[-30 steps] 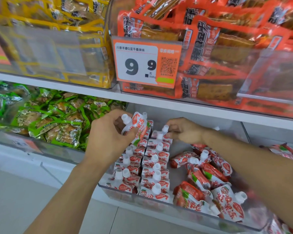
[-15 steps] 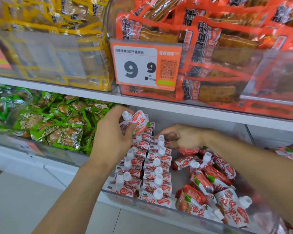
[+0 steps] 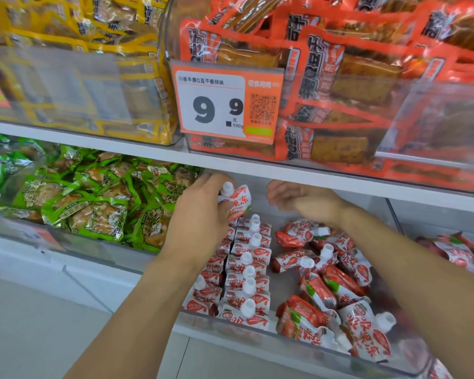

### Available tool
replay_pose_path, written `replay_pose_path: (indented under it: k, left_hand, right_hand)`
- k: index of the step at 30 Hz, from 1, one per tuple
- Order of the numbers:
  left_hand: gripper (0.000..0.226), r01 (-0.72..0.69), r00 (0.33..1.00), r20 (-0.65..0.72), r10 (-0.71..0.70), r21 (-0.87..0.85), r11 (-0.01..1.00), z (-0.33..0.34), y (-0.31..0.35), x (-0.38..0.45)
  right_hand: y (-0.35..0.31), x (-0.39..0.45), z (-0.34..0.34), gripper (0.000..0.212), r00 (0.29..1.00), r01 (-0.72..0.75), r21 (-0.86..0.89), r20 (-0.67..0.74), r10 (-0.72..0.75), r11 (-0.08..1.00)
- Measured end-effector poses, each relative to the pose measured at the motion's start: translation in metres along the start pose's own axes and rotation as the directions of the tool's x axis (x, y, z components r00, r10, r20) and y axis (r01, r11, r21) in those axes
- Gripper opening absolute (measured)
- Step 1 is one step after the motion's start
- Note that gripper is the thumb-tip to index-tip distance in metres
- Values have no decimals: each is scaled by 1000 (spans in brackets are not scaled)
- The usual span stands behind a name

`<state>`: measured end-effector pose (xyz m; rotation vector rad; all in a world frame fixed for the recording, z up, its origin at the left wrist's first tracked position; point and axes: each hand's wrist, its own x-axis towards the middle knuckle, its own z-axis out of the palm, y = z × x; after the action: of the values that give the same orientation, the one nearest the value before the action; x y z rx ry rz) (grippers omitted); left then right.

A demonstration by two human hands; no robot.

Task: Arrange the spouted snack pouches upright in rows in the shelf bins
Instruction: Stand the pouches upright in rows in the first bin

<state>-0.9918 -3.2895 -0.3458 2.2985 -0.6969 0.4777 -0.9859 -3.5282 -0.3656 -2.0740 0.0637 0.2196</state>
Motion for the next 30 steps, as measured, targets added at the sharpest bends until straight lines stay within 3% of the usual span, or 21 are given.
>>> replay_pose_path:
  k: [4, 6, 8, 11, 13, 15, 17, 19, 22, 25, 30]
  left_hand:
    - [20, -7, 1000, -29, 5, -72, 997, 10, 5, 3]
    - [26, -11, 1000, -28, 7, -157, 988, 13, 12, 3]
    - [41, 3, 1000, 23, 1, -178, 984, 14, 15, 3]
    - [62, 44, 978, 206, -33, -49, 998, 12, 9, -4]
    - [57, 22, 922, 387, -33, 33, 999, 8, 3, -15]
    - [46, -33, 831, 556, 4, 43, 999, 6, 0, -31]
    - [39, -54, 794, 606, 41, 3, 999, 5, -1, -42]
    - [44, -42, 793, 608, 41, -13, 999, 3, -3, -48]
    - [50, -16, 800, 598, 40, -46, 999, 0, -4, -52]
    - [48, -8, 818, 575, 31, -43, 999, 0, -1, -55]
    - [39, 17, 826, 564, -8, -12, 1000, 0, 5, -50]
  right_hand:
    - [-16, -15, 13, 53, 960, 171, 121, 201, -193, 978]
    - [-15, -13, 23, 51, 970, 210, 110, 98, -221, 972]
    - [-11, -8, 22, 45, 984, 181, -21, 9, -180, 983]
    - [-8, -3, 4, 60, 995, -71, -302, -92, 45, 951]
    - [-8, -3, 1, 51, 972, -226, -357, -144, 185, 906]
    - [-1, 4, 8, 51, 977, -124, -287, -203, 66, 950]
    - [3, 9, 23, 41, 959, 44, -299, -256, -124, 953]
    - [13, 21, 35, 25, 955, 110, -418, -208, -213, 902]
    - [22, 33, 37, 15, 986, 64, -505, -100, -133, 861]
    - [28, 38, 30, 10, 989, 66, -474, -84, -120, 878]
    - [17, 35, 25, 11, 994, 105, -469, 85, -74, 877]
